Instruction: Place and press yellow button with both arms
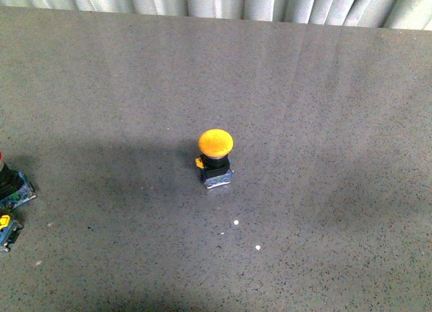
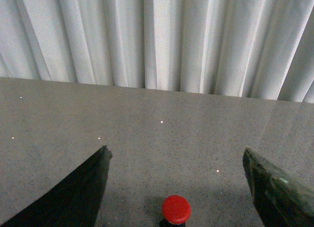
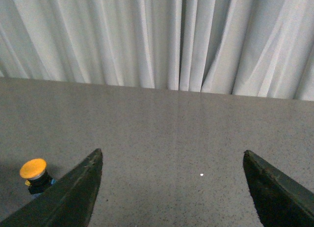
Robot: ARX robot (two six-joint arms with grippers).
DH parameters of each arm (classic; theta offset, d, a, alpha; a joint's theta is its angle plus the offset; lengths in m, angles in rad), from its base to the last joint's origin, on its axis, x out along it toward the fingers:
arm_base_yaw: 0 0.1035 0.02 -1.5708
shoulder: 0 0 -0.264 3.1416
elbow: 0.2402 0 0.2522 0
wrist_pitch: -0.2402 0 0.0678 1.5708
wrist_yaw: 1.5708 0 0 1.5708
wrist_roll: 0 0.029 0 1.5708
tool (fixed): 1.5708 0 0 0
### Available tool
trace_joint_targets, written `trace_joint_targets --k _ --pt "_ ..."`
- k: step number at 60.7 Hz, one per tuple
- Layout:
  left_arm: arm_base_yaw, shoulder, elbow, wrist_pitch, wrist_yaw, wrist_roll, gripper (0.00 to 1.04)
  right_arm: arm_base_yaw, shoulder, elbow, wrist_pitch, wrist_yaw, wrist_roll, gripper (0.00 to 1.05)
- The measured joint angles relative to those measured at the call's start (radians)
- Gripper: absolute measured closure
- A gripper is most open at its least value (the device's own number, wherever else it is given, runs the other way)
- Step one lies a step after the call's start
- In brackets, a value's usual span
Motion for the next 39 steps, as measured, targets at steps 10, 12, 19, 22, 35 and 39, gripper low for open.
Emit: trace_joint_targets --k 10,12,19,22,35,39 --pt "0.0 0.0 0.0 0.0 0.0 0.002 0.09 0.0 0.0 0.0 0.0 0.0 0.0 0.09" --pt "0.0 0.0 0.0 0.0 0.0 0.002 0.09 0.0 0.0 0.0 0.0 0.0 0.0 0.09" --pt "0.0 0.0 0.0 0.0 0.0 0.002 0.09 0.0 0.0 0.0 0.0 0.0 0.0 0.09" --pt "0.0 0.0 0.0 0.0 0.0 0.002 0.09 0.0 0.0 0.0 0.0 0.0 0.0 0.09" --pt "0.0 0.0 0.0 0.0 0.0 0.002 0.09 0.0 0.0 0.0 0.0 0.0 0.0 0.09" --pt "0.0 0.0 0.0 0.0 0.0 0.002 0.09 0.0 0.0 0.0 0.0 0.0 0.0 0.09"
